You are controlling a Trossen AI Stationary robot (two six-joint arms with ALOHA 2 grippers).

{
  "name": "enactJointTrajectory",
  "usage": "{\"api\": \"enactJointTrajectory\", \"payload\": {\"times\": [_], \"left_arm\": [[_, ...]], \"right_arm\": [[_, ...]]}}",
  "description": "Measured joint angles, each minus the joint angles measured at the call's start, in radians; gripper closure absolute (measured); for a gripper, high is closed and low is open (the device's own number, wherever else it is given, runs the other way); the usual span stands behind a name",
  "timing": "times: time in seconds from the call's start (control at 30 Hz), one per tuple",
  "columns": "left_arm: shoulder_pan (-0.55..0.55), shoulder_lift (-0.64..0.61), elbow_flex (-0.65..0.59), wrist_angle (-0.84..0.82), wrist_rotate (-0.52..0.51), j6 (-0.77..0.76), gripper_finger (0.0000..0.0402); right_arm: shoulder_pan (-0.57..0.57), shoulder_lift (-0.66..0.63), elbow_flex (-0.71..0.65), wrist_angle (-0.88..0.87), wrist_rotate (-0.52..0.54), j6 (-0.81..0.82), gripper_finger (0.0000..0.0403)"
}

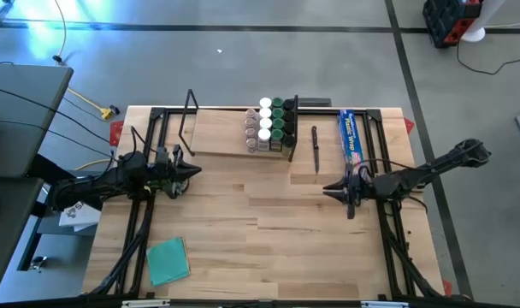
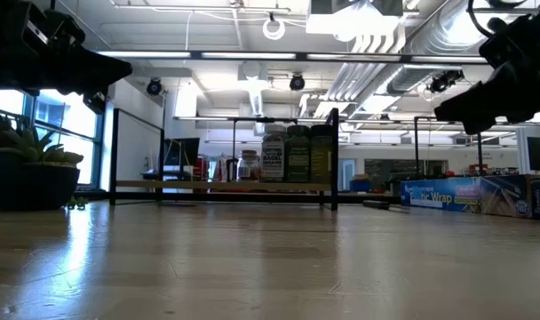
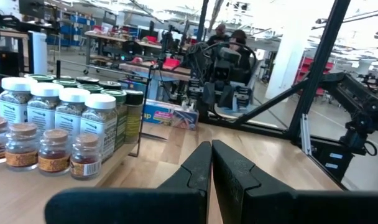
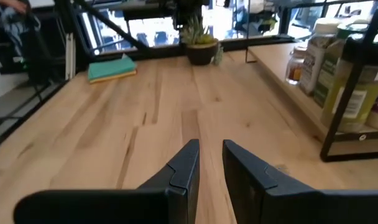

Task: Shelf spices
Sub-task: Return to Home Position

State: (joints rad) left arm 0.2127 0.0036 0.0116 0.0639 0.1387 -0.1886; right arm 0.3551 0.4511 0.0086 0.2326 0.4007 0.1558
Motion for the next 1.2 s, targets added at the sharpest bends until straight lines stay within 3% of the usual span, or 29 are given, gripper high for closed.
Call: {"api": "enactJointTrajectory", "payload": {"times": [0.57,0.77,0.97,1.2], "left_arm": [[0.0,0.0,0.0,0.0,0.0,0.0,0.0393],[0.001,0.0,0.0,0.0,0.0,0.0,0.0393],[0.001,0.0,0.0,0.0,0.0,0.0,0.0393],[0.001,0.0,0.0,-0.004,0.0,0.0,0.0393]], "right_arm": [[0.019,-0.015,0.0,-0.043,-0.001,0.0,0.0337],[0.063,-0.245,0.0,-0.168,-0.016,0.0,0.0337],[0.064,-0.43,0.0,-0.165,-0.036,0.0,0.0337],[0.062,-0.448,0.0,-0.132,-0.036,0.0,0.0337]]}}
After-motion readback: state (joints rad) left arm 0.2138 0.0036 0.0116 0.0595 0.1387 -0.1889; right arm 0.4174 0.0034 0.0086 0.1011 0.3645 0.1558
